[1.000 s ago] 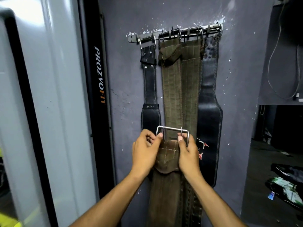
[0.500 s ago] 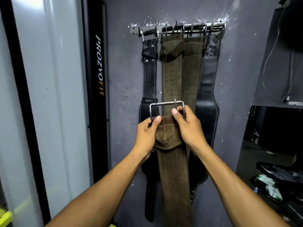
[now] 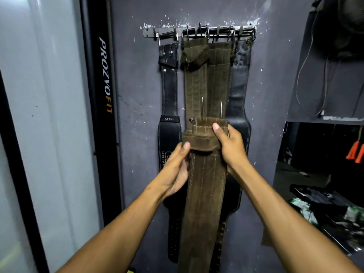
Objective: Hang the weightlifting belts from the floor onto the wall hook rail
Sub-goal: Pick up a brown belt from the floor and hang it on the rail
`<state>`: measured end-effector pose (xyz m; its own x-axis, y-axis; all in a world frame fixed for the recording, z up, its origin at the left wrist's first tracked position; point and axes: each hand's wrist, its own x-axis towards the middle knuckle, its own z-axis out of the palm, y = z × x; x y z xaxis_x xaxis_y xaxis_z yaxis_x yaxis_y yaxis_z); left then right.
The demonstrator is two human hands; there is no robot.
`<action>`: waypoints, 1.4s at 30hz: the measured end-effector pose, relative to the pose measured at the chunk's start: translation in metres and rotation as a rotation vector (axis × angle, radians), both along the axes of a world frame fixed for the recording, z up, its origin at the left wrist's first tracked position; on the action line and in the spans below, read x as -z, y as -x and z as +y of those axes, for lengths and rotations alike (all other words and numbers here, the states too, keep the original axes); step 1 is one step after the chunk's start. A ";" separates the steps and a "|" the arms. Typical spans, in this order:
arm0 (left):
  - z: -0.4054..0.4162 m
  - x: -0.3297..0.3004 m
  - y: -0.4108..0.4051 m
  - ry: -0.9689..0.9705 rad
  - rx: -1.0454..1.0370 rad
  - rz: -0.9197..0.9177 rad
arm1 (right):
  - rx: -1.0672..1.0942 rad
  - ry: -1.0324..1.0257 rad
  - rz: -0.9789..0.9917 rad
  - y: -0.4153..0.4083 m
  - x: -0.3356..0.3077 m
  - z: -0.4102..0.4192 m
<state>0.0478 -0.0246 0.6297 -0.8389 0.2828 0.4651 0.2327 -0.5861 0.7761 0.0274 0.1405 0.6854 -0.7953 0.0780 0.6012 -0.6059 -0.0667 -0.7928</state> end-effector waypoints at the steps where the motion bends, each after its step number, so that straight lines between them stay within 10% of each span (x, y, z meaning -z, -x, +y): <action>1: 0.000 0.007 -0.004 0.075 0.015 -0.029 | -0.013 0.000 -0.014 0.003 -0.005 -0.002; 9: -0.008 0.006 -0.016 0.416 -0.344 0.037 | 0.018 0.005 0.013 0.005 -0.021 -0.032; 34: -0.029 0.226 -0.044 0.678 -0.188 -0.389 | 0.058 0.024 0.135 -0.005 -0.074 -0.041; 42: -0.038 0.180 -0.040 0.650 -0.095 -0.251 | 0.100 -0.031 0.131 -0.002 -0.072 -0.039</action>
<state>0.0878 -0.0624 0.4496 -0.9336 0.3580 0.0154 0.0276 0.0290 0.9992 0.0290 0.1018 0.7573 -0.6993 0.1325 0.7024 -0.7063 0.0226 -0.7075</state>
